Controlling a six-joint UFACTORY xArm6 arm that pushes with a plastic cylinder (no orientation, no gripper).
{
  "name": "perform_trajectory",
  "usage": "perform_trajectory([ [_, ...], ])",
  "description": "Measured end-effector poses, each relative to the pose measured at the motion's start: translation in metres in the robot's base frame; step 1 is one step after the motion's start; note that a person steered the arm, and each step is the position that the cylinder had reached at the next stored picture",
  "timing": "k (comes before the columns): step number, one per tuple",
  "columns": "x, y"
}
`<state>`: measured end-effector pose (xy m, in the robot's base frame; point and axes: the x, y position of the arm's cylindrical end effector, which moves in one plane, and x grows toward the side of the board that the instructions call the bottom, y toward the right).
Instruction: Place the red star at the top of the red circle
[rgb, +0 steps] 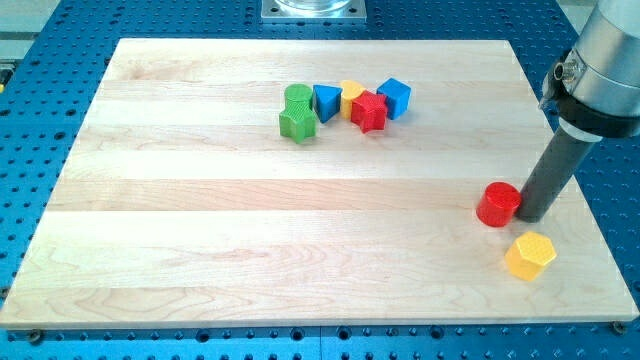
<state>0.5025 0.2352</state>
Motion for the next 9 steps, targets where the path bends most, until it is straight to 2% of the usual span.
perform_trajectory([
  [1, -0.06, -0.013],
  [2, -0.06, -0.121],
  [3, -0.087, -0.157],
  [4, -0.111, -0.168],
  [5, -0.12, -0.204],
  [6, -0.161, -0.211],
  [7, -0.182, -0.206],
  [8, -0.151, -0.183],
  [9, -0.093, -0.169],
])
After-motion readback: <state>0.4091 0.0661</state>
